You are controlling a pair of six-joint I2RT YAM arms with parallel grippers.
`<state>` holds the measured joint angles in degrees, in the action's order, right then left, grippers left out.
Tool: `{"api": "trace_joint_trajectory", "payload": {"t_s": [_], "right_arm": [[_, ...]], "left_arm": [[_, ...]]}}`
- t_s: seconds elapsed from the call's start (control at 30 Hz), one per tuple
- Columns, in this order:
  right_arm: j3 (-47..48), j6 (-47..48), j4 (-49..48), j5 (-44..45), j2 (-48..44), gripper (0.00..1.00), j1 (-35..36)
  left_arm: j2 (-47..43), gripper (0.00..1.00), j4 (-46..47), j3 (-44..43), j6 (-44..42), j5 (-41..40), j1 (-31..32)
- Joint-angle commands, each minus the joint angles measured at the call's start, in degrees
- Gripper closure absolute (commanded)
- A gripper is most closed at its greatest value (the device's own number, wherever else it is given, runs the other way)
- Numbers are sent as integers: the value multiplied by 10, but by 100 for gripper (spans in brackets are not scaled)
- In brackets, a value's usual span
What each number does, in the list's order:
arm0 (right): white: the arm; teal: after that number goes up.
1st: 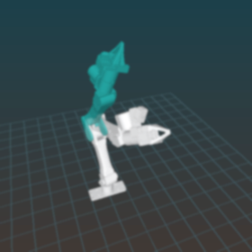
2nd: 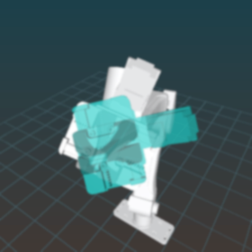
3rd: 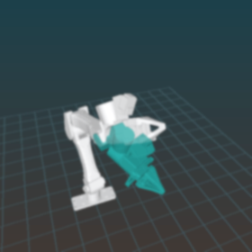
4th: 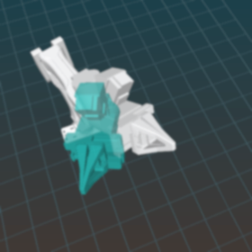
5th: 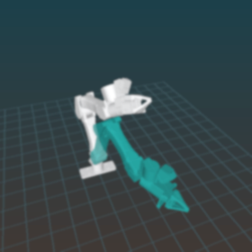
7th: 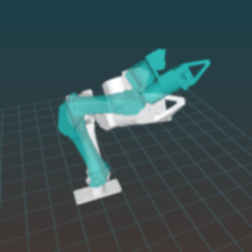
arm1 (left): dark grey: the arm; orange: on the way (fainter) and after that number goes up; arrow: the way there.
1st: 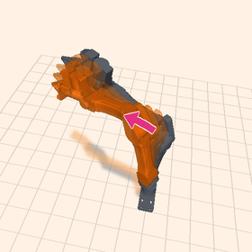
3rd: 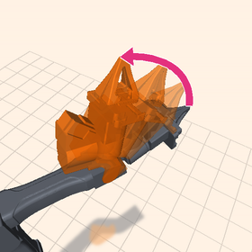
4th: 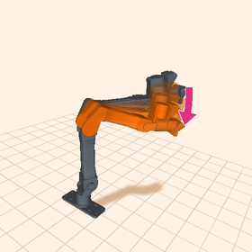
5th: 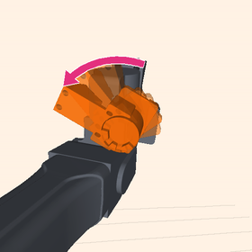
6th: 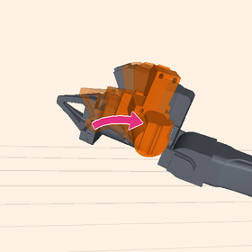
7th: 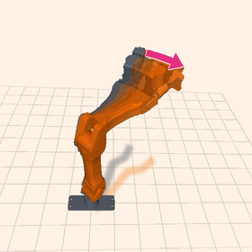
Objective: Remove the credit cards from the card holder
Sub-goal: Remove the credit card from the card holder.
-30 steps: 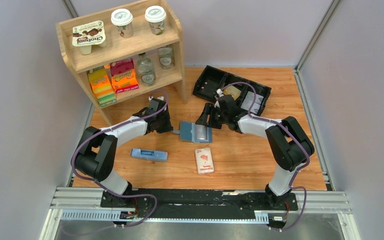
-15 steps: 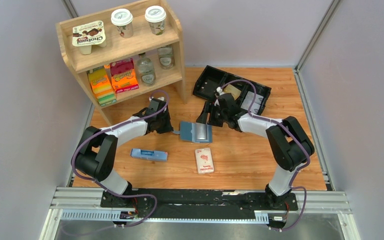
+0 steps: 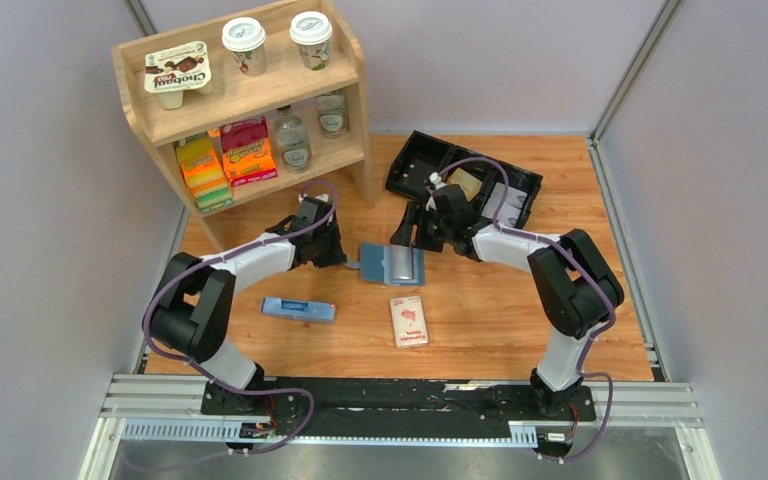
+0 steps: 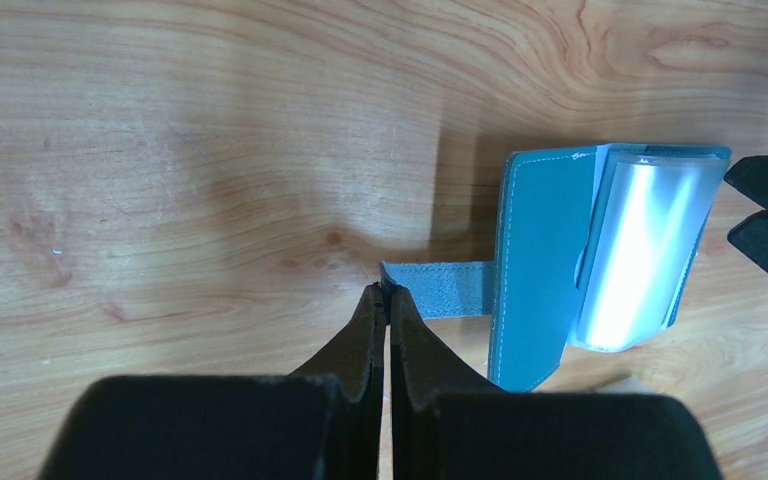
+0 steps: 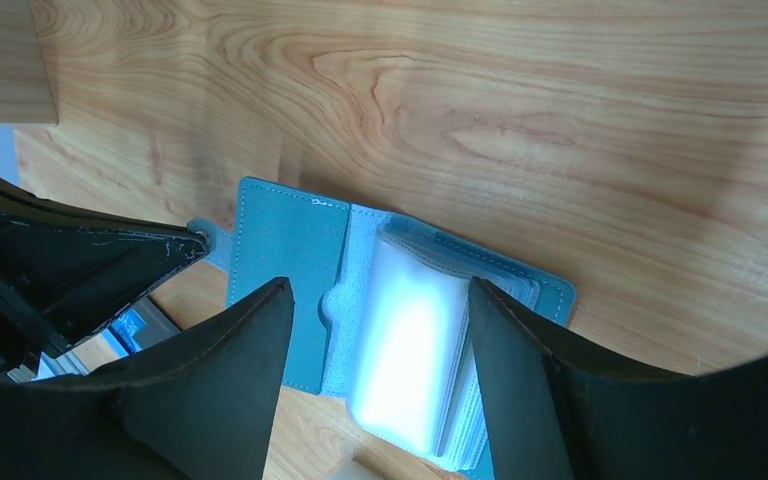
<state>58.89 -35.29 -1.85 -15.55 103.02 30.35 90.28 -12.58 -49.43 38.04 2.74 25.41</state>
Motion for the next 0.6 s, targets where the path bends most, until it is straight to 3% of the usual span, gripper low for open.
{"api": "trace_joint_trajectory", "payload": {"t_s": [0.0,0.23,0.57], "right_arm": [[7,7,-12,16,-3,33,2],[4,10,-14,18,0,32,2],[12,12,-32,-49,22,37,6]], "left_arm": [[-5,100,6,2,-12,5,0],[-5,100,5,1,-12,5,0],[-5,100,9,2,-13,5,0]]}}
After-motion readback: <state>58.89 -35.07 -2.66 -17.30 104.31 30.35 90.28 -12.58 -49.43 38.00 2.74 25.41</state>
